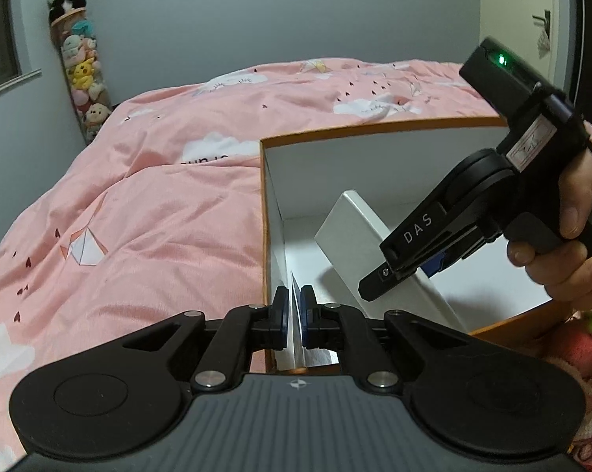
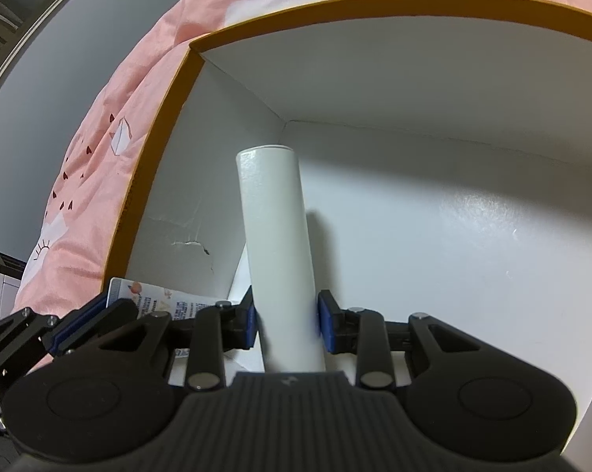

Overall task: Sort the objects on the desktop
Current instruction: 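Lower the white bottle into the box with the right gripper while the left holds the tube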

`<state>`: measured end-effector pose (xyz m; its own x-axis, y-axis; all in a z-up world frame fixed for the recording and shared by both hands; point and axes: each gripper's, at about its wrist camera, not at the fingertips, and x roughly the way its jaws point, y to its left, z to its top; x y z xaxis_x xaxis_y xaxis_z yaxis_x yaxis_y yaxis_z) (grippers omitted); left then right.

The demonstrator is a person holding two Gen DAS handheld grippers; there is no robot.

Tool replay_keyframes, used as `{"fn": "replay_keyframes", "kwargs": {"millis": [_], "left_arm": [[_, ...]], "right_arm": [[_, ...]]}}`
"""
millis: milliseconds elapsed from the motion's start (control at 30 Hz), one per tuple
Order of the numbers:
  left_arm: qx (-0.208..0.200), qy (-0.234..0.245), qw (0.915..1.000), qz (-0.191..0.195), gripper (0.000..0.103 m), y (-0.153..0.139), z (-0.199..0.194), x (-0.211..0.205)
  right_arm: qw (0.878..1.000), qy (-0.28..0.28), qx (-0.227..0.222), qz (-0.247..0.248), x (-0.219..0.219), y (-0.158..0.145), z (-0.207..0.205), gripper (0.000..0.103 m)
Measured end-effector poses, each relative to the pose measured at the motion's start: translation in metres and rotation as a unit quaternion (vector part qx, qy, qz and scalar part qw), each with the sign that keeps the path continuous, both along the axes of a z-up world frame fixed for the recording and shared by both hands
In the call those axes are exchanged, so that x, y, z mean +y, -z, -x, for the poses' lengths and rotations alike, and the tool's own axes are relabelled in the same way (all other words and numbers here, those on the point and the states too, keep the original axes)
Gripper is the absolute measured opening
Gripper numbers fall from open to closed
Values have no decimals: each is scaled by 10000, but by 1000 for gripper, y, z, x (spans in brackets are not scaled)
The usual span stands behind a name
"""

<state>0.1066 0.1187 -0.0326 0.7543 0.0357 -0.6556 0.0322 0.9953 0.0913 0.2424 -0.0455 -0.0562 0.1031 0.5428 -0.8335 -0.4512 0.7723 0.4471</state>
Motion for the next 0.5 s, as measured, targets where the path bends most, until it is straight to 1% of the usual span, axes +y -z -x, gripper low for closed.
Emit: {"fn": "replay_keyframes", "kwargs": {"millis": [133,200,233,333,400,500], "left_arm": [[-94,19,9999,61,6,-5,10,0],[-108,-54,9999,87,6,-7,16,2],[-108,-90,9998,122,9,-7,19,2],[-127,-294,9994,155,26,-8,26,3],[-127,-420,9989,152,29,-8,29,3],[-18,-444,9988,220,35,-7,30,1]], "right_arm": [[10000,23,23,58,2,0,4,33],[10000,59,54,56,1,-1,3,33],[9999,89,76,52,0,-1,1,33],[9997,211,102,105,9,0,1,33],[9993,308,113,181,9,0,-1,33],[9984,482,193,241,3,2,-2,33]]}}
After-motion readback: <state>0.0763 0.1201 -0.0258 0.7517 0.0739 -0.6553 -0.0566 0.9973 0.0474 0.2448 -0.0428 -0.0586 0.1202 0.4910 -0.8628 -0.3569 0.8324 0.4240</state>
